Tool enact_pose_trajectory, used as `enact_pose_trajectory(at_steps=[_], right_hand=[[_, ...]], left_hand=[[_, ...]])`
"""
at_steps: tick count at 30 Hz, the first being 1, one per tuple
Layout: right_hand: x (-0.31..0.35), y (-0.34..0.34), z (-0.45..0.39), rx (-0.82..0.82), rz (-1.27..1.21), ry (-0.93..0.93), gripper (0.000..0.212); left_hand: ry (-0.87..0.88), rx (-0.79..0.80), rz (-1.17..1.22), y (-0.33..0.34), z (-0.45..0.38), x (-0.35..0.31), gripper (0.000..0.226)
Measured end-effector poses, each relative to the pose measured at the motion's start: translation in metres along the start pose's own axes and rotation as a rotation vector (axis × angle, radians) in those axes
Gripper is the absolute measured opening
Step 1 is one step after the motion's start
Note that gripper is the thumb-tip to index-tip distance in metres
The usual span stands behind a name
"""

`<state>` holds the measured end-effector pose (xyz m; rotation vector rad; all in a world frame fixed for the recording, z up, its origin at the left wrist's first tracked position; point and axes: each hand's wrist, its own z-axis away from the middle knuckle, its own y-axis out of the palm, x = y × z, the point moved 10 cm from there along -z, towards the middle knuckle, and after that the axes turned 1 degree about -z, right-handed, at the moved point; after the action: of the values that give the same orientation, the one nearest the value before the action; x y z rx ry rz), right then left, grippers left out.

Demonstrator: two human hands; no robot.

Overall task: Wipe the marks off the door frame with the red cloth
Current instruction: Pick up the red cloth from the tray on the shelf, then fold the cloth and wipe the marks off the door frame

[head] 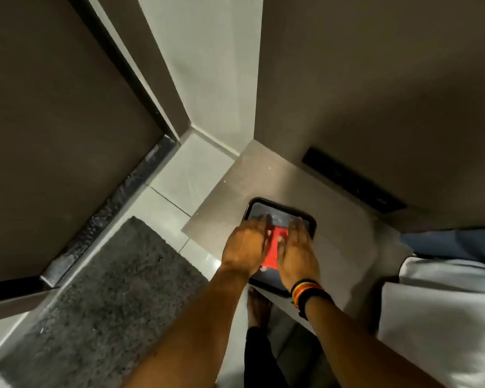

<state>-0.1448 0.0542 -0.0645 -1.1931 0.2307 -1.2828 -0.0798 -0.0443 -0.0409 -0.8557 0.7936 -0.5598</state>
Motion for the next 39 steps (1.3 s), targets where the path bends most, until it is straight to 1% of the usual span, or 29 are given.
enact_pose_trajectory(at_steps=[2,4,6,8,11,12,15,18,20,22,23,25,30,31,34,35,36,39], right_hand=[[-0.016,0.016,-0.008,0.015,0.021,0.037,0.059],[-0.035,0.032,-0.014,0.062,0.050,0.103,0.059],[-0.047,0.043,-0.023,0.078,0.058,0.153,0.060],[-0.053,0.046,-0.031,0.084,0.050,0.186,0.061],[-0.058,0.050,-0.041,0.107,0.028,0.224,0.060],[-0.059,0.049,-0.044,0.113,-0.005,0.244,0.055],[-0.057,0.037,-0.048,0.099,-0.092,0.261,0.032],[-0.039,0.011,-0.045,0.025,-0.191,0.213,0.021],[-0.016,-0.017,-0.042,-0.033,-0.341,0.172,0.017],[0.009,-0.042,-0.042,-0.044,-0.470,0.140,0.030],[0.025,-0.055,-0.044,-0.034,-0.504,0.124,0.032],[0.061,-0.083,-0.045,-0.026,-0.580,0.076,0.031],[0.187,-0.190,-0.036,-0.119,-0.708,-0.147,0.036],[0.219,-0.214,-0.029,-0.124,-0.742,-0.189,0.042],[0.322,-0.279,0.002,-0.085,-0.808,-0.325,0.072],[0.351,-0.298,0.015,-0.069,-0.821,-0.359,0.074],[0.389,-0.320,0.034,-0.063,-0.841,-0.407,0.068],[0.480,-0.366,0.089,-0.051,-0.865,-0.543,0.027]], left_hand=[[-0.155,0.007,0.102,0.018,-0.007,0.020,0.061],[-0.263,0.036,0.131,0.037,-0.007,0.034,0.053],[-0.307,0.069,0.172,0.056,-0.011,0.040,0.046],[-0.357,0.048,0.221,0.064,-0.014,0.045,0.036],[-0.436,0.028,0.329,0.073,-0.018,0.057,0.035],[-0.461,0.022,0.375,0.073,-0.019,0.059,0.036],[-0.517,0.037,0.514,0.069,-0.019,0.065,0.038],[-0.570,-0.010,0.640,0.044,-0.013,0.067,0.023],[-0.559,-0.079,0.692,0.008,-0.009,0.066,0.014],[-0.520,-0.120,0.734,-0.033,-0.007,0.061,0.009],[-0.500,-0.152,0.748,-0.058,-0.006,0.060,0.009],[-0.457,-0.229,0.755,-0.113,-0.004,0.058,0.009],[-0.334,-0.440,0.738,-0.278,0.029,0.047,0.013],[-0.309,-0.485,0.742,-0.315,0.041,0.047,0.012],[-0.250,-0.618,0.750,-0.428,0.090,0.048,0.011],[-0.237,-0.664,0.754,-0.461,0.109,0.049,0.012],[-0.220,-0.720,0.748,-0.501,0.135,0.052,0.013],[-0.170,-0.861,0.701,-0.596,0.207,0.059,0.016]])
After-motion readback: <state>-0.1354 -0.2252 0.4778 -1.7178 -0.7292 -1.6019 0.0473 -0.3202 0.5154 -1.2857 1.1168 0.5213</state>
